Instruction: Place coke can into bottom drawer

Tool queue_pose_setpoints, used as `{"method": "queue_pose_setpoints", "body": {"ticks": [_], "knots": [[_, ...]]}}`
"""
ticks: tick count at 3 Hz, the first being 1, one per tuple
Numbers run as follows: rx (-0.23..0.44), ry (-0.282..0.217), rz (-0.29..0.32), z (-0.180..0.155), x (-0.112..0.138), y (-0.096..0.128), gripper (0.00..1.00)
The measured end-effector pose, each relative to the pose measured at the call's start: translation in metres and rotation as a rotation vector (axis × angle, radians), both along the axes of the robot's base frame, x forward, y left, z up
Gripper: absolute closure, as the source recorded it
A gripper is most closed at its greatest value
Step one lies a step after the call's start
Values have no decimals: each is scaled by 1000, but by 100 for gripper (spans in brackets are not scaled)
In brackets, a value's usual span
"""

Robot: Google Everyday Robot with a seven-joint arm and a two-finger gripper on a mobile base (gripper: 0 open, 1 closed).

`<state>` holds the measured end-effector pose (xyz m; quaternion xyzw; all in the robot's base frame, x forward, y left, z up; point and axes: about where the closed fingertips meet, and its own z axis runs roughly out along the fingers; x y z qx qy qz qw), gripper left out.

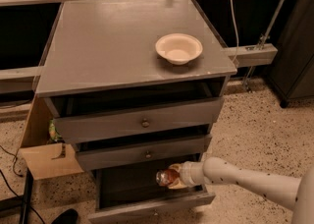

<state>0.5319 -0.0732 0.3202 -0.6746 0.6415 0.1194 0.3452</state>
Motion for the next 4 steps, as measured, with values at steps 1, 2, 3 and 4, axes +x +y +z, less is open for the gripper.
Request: {"method": "queue_pose_setpoints", "body": {"ticks": [1,2,3,4], "knots": [[-7,-9,22,-25,11,0,100],[-11,-21,44,-50,24,1,100],[-9,-31,64,-76,37,4,100],[8,-33,72,-96,49,8,100]]}}
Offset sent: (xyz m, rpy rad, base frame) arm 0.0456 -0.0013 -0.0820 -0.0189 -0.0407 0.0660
